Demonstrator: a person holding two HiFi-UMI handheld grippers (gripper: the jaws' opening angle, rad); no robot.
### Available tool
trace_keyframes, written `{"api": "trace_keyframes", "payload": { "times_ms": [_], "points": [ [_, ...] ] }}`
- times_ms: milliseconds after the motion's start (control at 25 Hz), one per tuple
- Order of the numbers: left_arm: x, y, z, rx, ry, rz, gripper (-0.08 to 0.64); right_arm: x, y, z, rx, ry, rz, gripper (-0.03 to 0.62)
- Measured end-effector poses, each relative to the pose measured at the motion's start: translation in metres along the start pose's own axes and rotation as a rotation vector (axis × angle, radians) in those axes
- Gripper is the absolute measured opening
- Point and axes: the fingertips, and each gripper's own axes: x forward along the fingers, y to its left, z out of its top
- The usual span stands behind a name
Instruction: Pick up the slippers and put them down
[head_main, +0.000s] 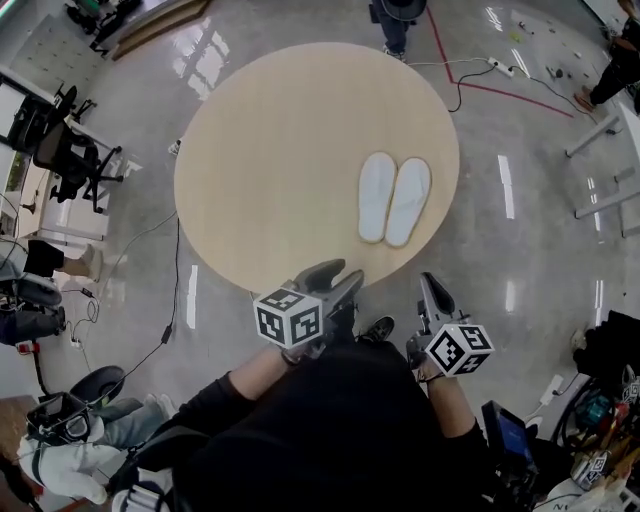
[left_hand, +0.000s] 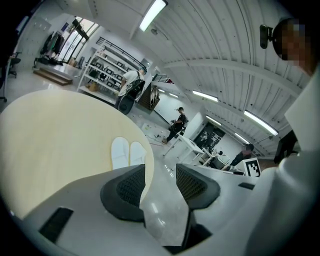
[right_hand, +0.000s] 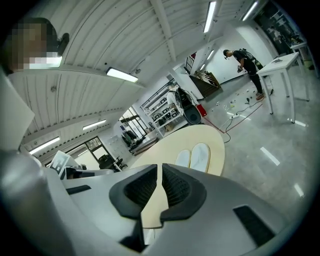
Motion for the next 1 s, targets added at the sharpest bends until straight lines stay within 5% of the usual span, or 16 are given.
{"api": "trace_keyframes", "payload": {
  "times_ms": [240, 400, 720, 1000],
  "points": [
    [0.045, 0.043, 0.034, -0.018, -0.004, -0.006, 0.207, 0.049, -0.031, 0.024, -0.004, 0.011, -0.066, 0.023],
    [0.086, 0.064, 0.056, -0.024, 0.026, -0.027, 0.209, 0.077, -0.057, 0.04, 0.015, 0.058, -0.129, 0.12],
    [0.15, 0.13, 0.076, -0.062, 0.104, -0.022, 0.209, 0.155, -0.117, 0.039, 0.018, 0.149, -0.255, 0.127],
    [0.211, 0.157, 0.077, -0.08, 0.185, -0.009, 0.209, 0.205, -0.151, 0.039, 0.065, 0.183, -0.272, 0.127]
  ]
}}
